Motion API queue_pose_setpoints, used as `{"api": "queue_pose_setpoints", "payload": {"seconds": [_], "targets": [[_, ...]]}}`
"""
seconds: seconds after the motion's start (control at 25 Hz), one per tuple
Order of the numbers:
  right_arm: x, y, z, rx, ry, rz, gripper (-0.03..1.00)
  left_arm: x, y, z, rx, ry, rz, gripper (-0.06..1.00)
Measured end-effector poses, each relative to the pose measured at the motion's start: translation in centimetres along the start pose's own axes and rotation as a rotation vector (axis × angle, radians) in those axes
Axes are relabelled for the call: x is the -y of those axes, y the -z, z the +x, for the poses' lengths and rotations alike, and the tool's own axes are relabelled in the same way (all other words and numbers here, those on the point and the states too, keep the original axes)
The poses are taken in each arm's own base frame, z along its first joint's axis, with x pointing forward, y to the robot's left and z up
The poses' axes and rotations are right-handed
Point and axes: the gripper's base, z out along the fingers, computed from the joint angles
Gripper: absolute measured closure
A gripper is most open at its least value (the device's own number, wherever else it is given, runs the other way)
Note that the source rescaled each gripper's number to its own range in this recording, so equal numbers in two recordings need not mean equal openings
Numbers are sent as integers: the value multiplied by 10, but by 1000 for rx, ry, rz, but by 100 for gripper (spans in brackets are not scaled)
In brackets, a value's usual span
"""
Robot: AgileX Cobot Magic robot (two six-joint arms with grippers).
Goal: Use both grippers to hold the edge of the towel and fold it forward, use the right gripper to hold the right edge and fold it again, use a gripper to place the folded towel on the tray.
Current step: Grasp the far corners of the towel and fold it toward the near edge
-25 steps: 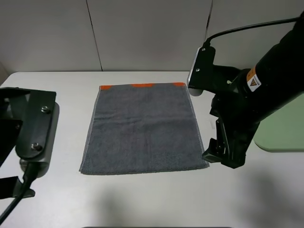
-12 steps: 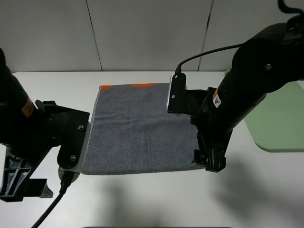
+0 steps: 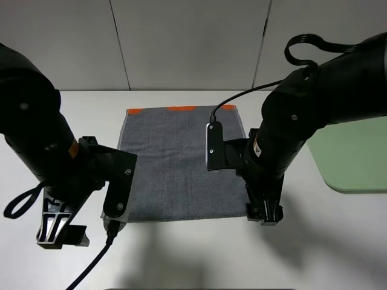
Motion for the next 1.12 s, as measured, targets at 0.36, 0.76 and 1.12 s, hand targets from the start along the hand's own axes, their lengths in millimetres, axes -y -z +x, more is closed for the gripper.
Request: {"api": "queue_pose_setpoints", "payload": {"seconds": [0.36, 0.76, 1.12], "targets": [[1, -22, -4, -4, 31, -12, -3, -2, -22, -5, 3, -21, 7, -1], [-1, -44, -5, -24, 66, -35, -3, 13, -40, 4, 25, -67, -2, -1], [-3, -57, -4, -52, 81, -67, -3, 9, -42, 1, 84, -94, -78, -1]]}}
